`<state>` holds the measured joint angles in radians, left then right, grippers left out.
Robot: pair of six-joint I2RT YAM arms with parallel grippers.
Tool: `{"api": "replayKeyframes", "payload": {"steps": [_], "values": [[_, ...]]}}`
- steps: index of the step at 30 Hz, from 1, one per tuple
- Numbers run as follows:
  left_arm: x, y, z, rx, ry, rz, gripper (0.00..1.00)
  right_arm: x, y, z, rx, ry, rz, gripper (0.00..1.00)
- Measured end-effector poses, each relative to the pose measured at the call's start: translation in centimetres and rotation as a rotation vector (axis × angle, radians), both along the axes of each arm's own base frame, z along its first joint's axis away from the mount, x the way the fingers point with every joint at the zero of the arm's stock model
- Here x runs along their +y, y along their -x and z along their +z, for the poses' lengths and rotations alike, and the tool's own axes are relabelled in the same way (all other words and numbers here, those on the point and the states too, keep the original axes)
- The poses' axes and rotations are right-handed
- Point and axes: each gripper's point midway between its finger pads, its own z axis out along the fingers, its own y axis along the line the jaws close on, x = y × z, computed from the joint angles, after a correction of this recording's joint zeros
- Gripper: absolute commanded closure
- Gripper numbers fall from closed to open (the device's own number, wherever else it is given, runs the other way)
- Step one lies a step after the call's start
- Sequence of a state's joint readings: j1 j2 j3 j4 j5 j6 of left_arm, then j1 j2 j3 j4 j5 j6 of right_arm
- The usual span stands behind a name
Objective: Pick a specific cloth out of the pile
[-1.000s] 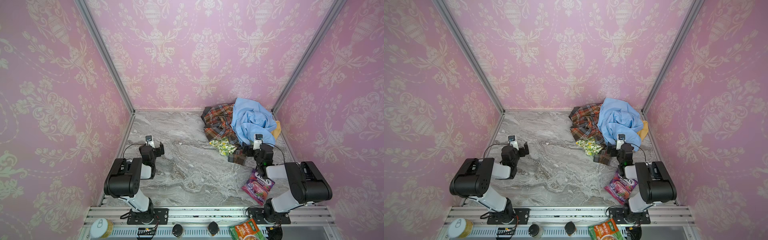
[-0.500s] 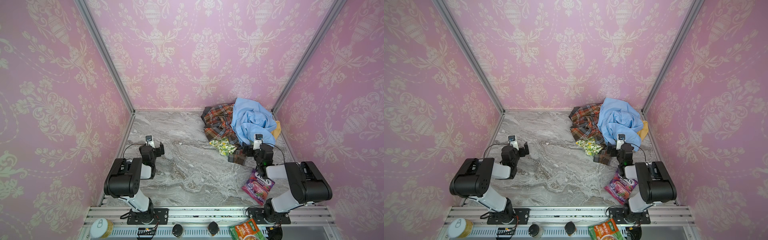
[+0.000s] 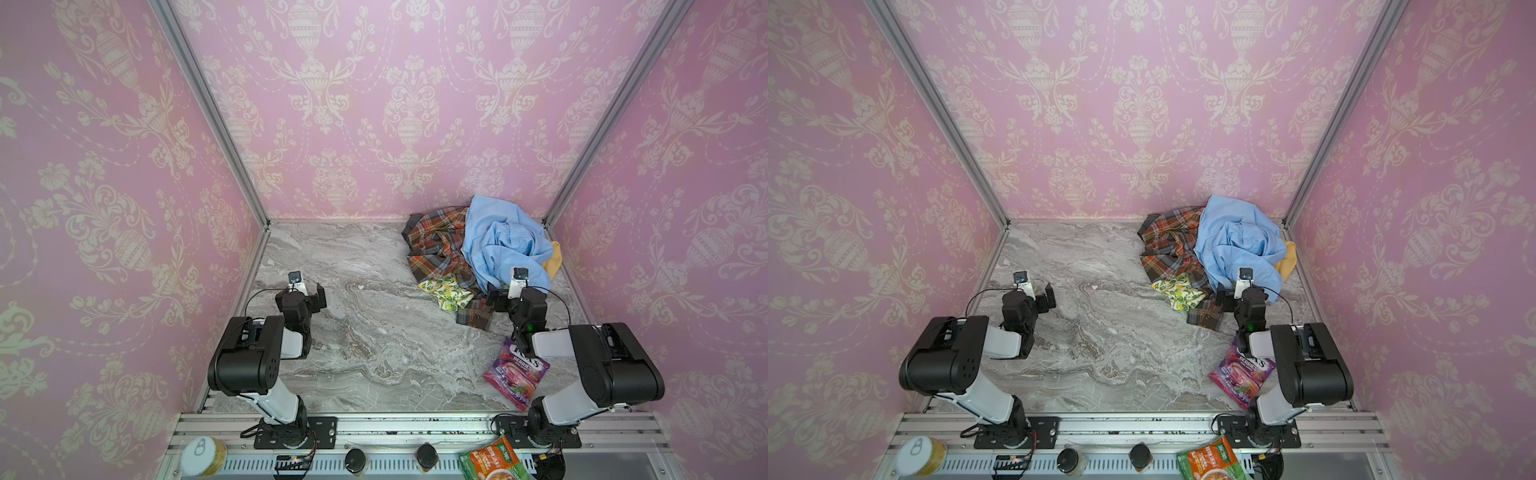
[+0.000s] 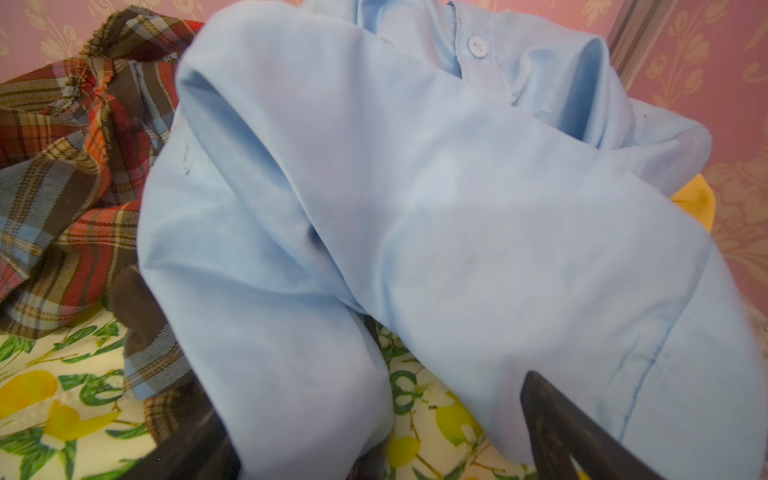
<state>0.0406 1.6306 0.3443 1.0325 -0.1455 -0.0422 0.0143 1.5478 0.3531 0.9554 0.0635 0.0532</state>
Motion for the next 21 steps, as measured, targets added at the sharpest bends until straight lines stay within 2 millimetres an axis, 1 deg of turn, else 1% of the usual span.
{"api": "replayKeyframes", "payload": {"steps": [7, 9, 14, 19, 21], "values": [[0.0, 0.0, 0.0, 0.000, -0.001, 0.002, 0.01, -0.3, 0.0, 0.3, -0.016, 0.002, -0.018, 0.00], [0.0, 0.0, 0.0, 0.001, -0.005, 0.008, 0.01, -0.6, 0.4, 0.2, -0.028, 0.005, -0.034, 0.00], [0.3, 0.3, 0.2, -0.010, -0.024, 0.045, 0.01, -1.0, 2.2, -0.4, -0.050, 0.001, -0.061, 0.00], [0.8, 1.4, -0.2, -0.014, -0.035, 0.078, 0.01, -1.1, 2.2, 0.7, -0.105, -0.006, -0.069, 0.00], [0.9, 1.6, -0.2, -0.015, -0.039, 0.087, 0.01, -1.2, 2.3, 1.1, -0.123, -0.006, -0.070, 0.00]]}}
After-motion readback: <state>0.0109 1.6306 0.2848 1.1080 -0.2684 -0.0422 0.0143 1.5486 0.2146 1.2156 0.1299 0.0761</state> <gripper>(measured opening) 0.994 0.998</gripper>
